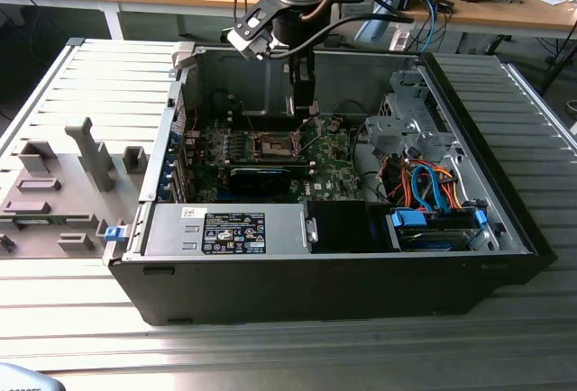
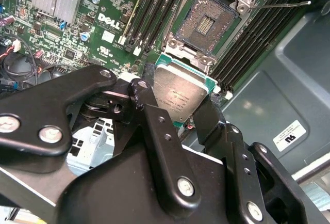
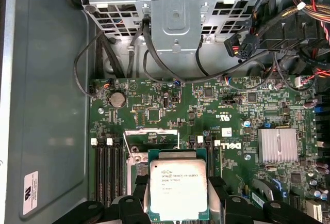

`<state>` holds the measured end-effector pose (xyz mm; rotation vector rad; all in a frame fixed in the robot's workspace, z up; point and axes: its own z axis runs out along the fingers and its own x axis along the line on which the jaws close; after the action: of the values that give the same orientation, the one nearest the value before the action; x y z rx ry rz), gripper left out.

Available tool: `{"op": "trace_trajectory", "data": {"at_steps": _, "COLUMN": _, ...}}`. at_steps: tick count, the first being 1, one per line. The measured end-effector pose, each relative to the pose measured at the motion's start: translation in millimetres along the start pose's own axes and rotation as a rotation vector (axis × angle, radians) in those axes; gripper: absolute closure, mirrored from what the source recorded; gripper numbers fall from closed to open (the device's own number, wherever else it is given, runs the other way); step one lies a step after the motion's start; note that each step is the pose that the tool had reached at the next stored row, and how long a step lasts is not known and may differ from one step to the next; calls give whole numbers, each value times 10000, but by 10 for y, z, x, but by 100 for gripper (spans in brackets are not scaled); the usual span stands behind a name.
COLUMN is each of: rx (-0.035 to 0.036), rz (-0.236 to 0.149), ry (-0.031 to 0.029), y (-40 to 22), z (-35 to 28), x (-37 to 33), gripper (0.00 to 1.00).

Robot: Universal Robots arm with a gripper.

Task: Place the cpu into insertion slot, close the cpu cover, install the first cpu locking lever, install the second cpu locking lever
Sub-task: 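Place the cpu into insertion slot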

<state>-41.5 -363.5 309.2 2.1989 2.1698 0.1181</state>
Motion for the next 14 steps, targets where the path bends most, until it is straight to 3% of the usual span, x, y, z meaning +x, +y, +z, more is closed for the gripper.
{"op": "trace_trajectory", "data": {"at_steps": 14, "rx": 0, "rz": 0, "ry": 0, "y": -2, "z": 26, "x": 0, "gripper": 45}}
